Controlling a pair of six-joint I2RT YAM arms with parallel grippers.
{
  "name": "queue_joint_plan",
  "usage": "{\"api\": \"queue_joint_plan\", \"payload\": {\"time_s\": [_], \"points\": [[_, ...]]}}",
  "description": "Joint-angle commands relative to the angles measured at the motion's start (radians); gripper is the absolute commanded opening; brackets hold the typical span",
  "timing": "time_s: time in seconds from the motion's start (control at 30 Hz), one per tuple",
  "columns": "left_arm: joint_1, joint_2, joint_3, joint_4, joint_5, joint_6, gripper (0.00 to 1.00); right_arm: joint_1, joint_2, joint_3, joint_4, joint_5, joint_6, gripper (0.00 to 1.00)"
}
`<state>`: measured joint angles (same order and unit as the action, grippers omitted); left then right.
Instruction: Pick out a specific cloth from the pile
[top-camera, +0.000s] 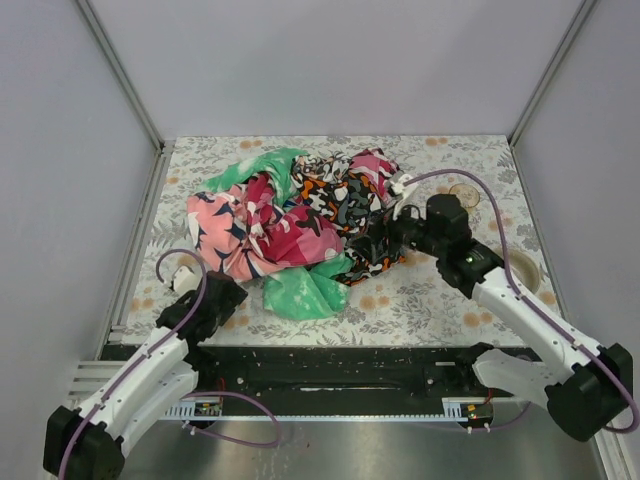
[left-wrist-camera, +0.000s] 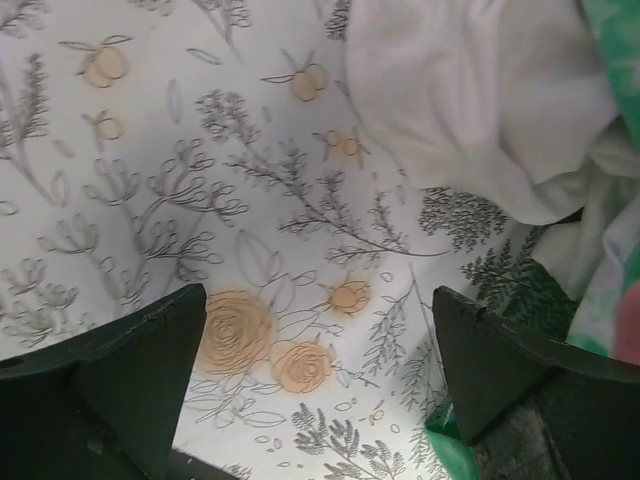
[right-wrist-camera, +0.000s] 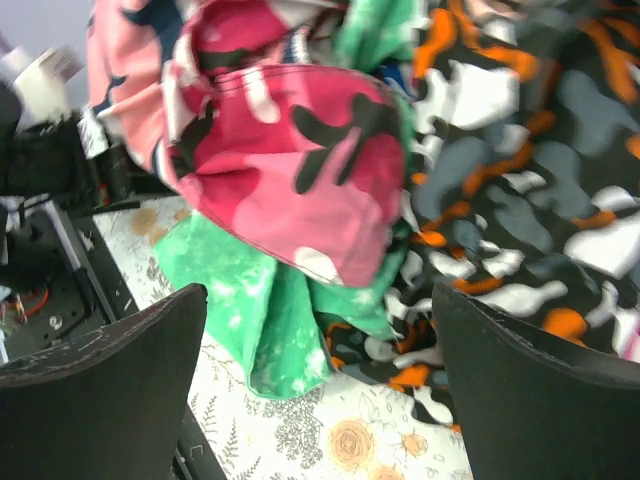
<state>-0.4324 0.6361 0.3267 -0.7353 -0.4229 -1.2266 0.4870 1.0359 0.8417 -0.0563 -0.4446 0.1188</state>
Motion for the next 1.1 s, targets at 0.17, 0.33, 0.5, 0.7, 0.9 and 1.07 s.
{"api": "queue_joint_plan", "payload": {"time_s": [0.17,0.33,0.5,0.7,0.9,1.07], "points": [[0.032,0.056,0.049,0.109,-0.007,0.032,0.99,0.435,0.373,0.364,-0.115,0.384,-0.488,0.99],[0.038,-0.013,0.051,0.06,-0.027,0.027,0.99,0.53,0.682,0.601,-0.269,0.4,-0.672,0.99],[0.04,-0.064,0.049,0.034,-0.045,0.029,0.99,0.587,0.881,0.683,-0.275,0.426,-0.811,0.99],[0.041,-0.049,0.063,0.04,-0.043,0.041,0.99,0.587,1.13,0.804,-0.223,0.711,-0.775,0.98],[0.043,-0.029,0.081,0.079,-0.025,0.067,0.99,0.584,1.198,0.87,-0.035,1.02,-0.765,0.22],[0.043,-0.015,0.115,0.105,-0.02,0.105,0.99,0.555,0.985,0.797,0.2,1.026,-0.661,0.0]]}}
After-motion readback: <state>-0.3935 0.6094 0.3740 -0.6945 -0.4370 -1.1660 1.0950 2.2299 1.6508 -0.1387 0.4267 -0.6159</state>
